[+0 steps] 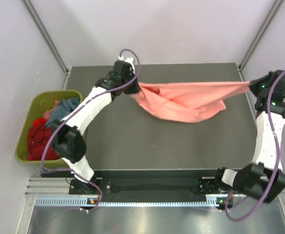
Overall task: Fold and stack the t-shirts
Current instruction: Flatten the tshirt out
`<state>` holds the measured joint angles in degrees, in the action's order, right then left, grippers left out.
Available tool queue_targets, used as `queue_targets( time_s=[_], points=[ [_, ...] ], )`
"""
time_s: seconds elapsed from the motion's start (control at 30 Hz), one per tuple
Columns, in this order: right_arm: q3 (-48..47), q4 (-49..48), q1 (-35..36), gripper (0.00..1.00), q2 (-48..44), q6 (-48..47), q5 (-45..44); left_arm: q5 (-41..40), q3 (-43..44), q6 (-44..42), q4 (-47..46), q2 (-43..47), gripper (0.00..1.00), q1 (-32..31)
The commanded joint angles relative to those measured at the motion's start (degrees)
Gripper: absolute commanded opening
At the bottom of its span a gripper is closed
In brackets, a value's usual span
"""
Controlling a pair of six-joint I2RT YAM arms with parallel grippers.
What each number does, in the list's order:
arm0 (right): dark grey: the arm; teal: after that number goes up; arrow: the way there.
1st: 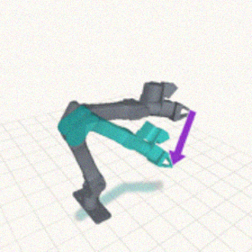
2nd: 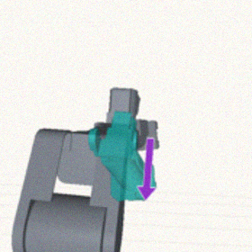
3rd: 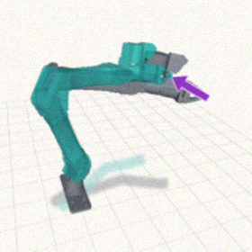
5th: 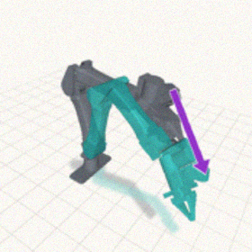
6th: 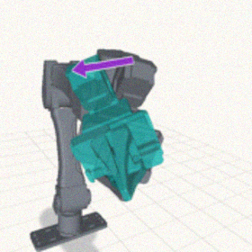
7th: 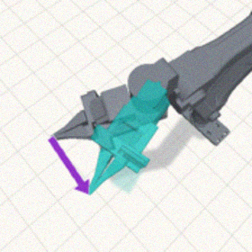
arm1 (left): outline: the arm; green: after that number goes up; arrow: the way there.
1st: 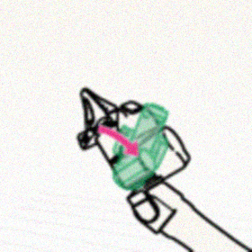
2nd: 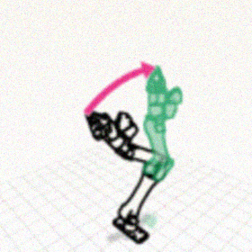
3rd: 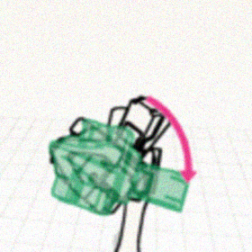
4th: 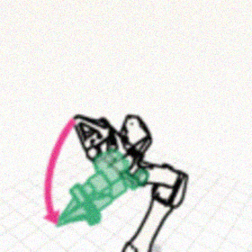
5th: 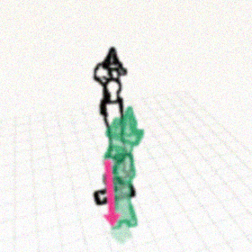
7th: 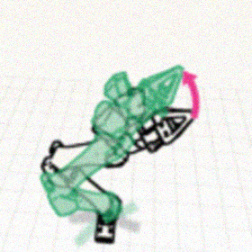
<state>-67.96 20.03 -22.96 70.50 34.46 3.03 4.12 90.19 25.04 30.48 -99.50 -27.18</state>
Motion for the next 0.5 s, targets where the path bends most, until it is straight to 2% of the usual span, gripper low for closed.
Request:
queue_targets(
  time_s=[0.0,0.27,0.37,0.47],
  points=[
    [-7.5,8.5,-0.4,0.00,-6.9,-1.8,-4.6,-7.6,5.3,-3.4,7.7,7.8,0.00,0.5],
    [-13.8,15.6,-0.4,0.00,-15.6,-2.4,-1.9,-5.6,8.2,-3.4,12.8,15.0,0.00,0.5],
    [-12.5,15.4,-0.4,0.00,-16.1,-2.7,-1.1,-2.6,4.4,-3.2,11.3,16.0,0.00,0.5],
    [-10.0,15.1,-0.4,0.00,-15.6,-3.6,-0.7,-0.9,-3.0,-2.8,10.0,16.4,0.00,0.5]
  ],
)
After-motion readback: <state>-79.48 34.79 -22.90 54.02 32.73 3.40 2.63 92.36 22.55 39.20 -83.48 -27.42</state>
